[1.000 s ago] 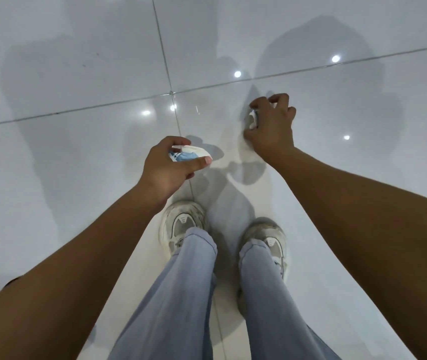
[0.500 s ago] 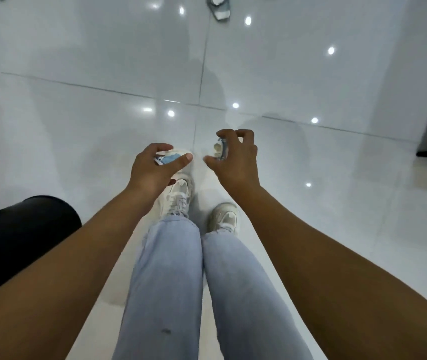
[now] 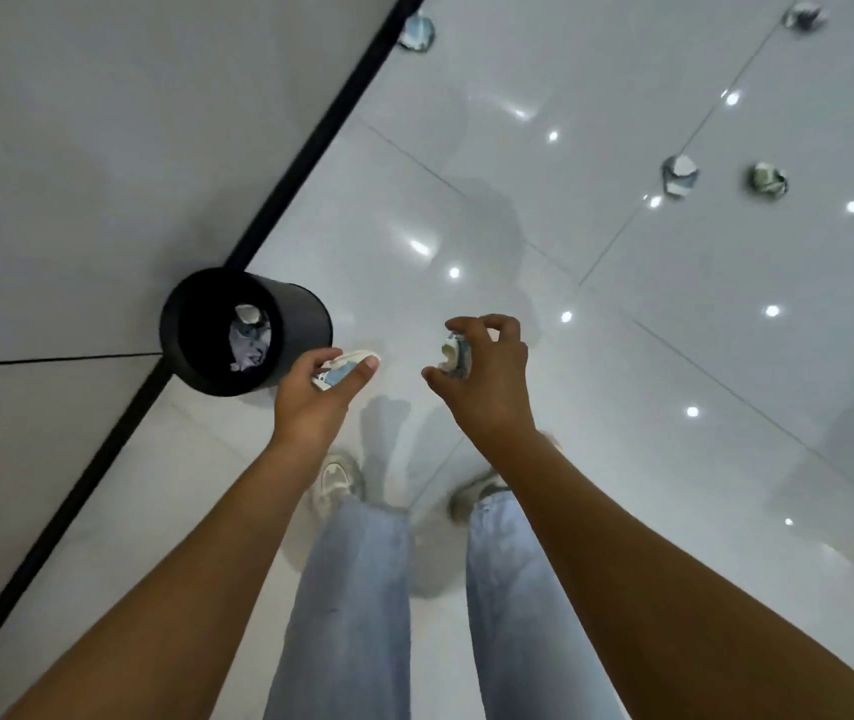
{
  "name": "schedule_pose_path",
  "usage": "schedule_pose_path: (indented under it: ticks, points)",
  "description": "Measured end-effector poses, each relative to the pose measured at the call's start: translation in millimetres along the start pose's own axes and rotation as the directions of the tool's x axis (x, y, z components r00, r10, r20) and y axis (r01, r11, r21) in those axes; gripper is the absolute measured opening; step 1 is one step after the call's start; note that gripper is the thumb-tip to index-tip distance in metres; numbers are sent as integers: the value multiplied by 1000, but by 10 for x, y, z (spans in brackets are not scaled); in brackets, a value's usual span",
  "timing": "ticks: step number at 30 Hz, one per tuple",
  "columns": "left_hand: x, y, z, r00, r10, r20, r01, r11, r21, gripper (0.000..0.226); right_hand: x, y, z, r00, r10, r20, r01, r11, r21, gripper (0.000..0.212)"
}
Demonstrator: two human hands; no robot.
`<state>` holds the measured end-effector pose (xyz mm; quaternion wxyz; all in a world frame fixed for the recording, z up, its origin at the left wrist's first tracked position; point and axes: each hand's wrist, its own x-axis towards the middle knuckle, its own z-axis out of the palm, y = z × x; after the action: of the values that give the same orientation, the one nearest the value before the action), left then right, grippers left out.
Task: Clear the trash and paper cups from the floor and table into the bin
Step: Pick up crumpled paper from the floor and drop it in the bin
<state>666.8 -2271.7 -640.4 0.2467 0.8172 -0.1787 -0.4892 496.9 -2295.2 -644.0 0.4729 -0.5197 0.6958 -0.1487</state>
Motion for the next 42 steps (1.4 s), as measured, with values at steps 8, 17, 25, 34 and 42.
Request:
schedule_pose_path:
  ticks: [8,17,25,34,42]
  points:
    - [677,-442,-1276,990,-69,-122,58,994,-87,41,-385,-447,1355,990,-27,136,34,998,-52,50]
    - [1502,-624,-1607,987,-44,-154,27,993,-113,40,-528,-454,2023,984,-14,180,36,992,-119,50]
    - [2105,-732,-1600,983,7,-185,1,999,43,48,-186,-431,2124,977,-68,202,112,971,-212,51]
    - [1927,-985,-2158,983,-56,-175,70,995,71,32,100,-986,2627,963,-109,247,173,952,-254,57]
    - [1613,-1013,-2528,991,-87,-97,87,996,-1,18,379,-1475,3060,947,-69,314,159,949,-271,71]
